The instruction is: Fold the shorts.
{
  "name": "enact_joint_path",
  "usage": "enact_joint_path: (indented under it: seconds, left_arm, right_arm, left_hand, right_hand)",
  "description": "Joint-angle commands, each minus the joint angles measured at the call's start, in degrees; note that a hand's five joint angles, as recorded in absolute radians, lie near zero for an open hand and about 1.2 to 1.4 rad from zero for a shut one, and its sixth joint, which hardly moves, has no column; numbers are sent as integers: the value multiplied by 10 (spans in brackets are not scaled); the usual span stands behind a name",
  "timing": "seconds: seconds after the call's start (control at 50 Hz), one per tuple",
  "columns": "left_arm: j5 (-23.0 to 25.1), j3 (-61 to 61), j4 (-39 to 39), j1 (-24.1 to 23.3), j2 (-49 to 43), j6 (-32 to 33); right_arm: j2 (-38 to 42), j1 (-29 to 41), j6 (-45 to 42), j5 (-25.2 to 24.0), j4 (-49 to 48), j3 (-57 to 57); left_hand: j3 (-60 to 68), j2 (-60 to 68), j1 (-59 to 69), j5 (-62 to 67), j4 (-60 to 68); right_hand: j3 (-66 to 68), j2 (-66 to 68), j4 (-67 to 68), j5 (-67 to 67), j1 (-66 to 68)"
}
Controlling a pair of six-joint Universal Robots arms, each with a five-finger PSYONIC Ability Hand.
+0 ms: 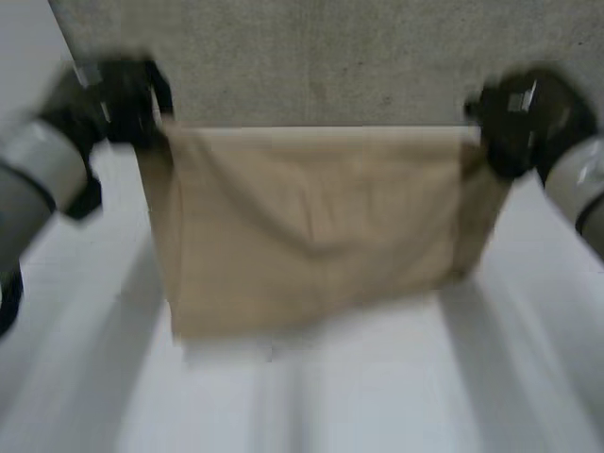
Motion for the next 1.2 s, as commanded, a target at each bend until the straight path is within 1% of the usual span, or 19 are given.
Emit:
enact_joint_path:
  seconds: [0.02, 0.1, 0.14, 0.26, 0.36, 0.48, 0.56, 0.64, 0.68, 0.76, 0.78, 0.84, 0.86, 0.94, 0.98, 1.0, 1.06, 1.08, 1.2]
  left_arm:
    - [-54, 184, -3, 3, 12, -71]
    - [-52, 173, -3, 0, 64, -75]
    - [-49, 138, -4, 3, 102, -79]
    - [-47, 47, -3, 0, 157, -79]
    - [-39, -4, -7, -6, 217, -81]
    - [-16, 3, -7, -10, 253, -82]
    - [-14, 28, -12, -6, 266, -83]
    - [-14, 43, -23, -1, 253, -83]
    - [-14, 42, -24, -1, 226, -82]
    - [-14, 33, -24, 1, 151, -79]
    - [-14, 31, -24, 1, 136, -79]
    - [-15, 17, -21, 1, 72, -76]
    - [-14, 16, -19, 1, 54, -75]
    - [-15, 31, 1, 1, -70, -72]
    - [-16, 43, 14, 1, -113, -72]
    - [-17, 59, 29, 1, -162, -68]
    - [-17, 80, 45, -2, -220, -57]
    - [-18, 99, 56, -4, -259, -43]
    - [-37, 192, 90, -4, -378, 26]
  right_arm:
    - [-69, 11, 69, 51, -171, -76]
    - [-107, 9, 69, 54, -166, -81]
    - [-117, 9, 70, 52, -133, -75]
    - [-144, 11, 69, 48, -30, -53]
    - [-171, 12, 69, 50, 8, -45]
    - [-211, 11, 70, 51, 29, -51]
    - [-213, 11, 69, 50, 44, -53]
    - [-202, 8, 67, 44, 51, -47]
    - [-187, 8, 67, 39, 52, -42]
    - [-112, 8, 58, 28, 52, -30]
    - [-79, 9, 46, 27, 51, -27]
    - [-32, 11, 21, 28, 49, -25]
    - [2, 16, 7, 28, 48, -26]
    - [88, 44, -9, 32, 42, -43]
    - [137, 55, -7, 34, 22, -60]
    - [155, 55, -6, 34, 12, -64]
    - [225, 57, -8, 38, -41, -78]
    - [242, 57, -8, 40, -55, -82]
    - [340, 60, -11, 78, -165, -134]
  left_hand:
    - [119, 113, 150, 126, 115]
    - [119, 113, 150, 126, 115]
    - [119, 113, 150, 126, 115]
    - [119, 113, 150, 126, 115]
    - [119, 113, 150, 126, 115]
    - [119, 113, 150, 126, 115]
    - [119, 113, 150, 126, 115]
    - [119, 113, 150, 126, 115]
    - [119, 113, 150, 126, 115]
    - [119, 113, 150, 126, 115]
    - [119, 113, 150, 126, 115]
    - [119, 113, 150, 126, 115]
    - [119, 113, 150, 126, 115]
    - [119, 113, 150, 126, 115]
    - [119, 113, 150, 126, 115]
    - [119, 113, 150, 126, 115]
    - [119, 113, 150, 126, 115]
    - [119, 113, 150, 126, 115]
    - [119, 113, 150, 126, 115]
  right_hand:
    - [122, 124, 117, 137, 257]
    - [122, 124, 117, 137, 257]
    - [122, 124, 117, 137, 257]
    - [122, 124, 117, 137, 257]
    - [122, 124, 117, 137, 257]
    - [122, 124, 117, 137, 257]
    - [122, 124, 117, 137, 257]
    - [122, 124, 117, 137, 257]
    - [122, 124, 117, 137, 257]
    - [122, 124, 117, 137, 257]
    - [122, 124, 117, 137, 257]
    - [122, 124, 117, 137, 257]
    - [122, 124, 117, 137, 257]
    - [122, 124, 117, 137, 257]
    - [122, 124, 117, 137, 257]
    - [122, 124, 117, 137, 257]
    - [122, 124, 117, 137, 257]
    - [122, 124, 117, 137, 257]
    - [122, 124, 117, 137, 257]
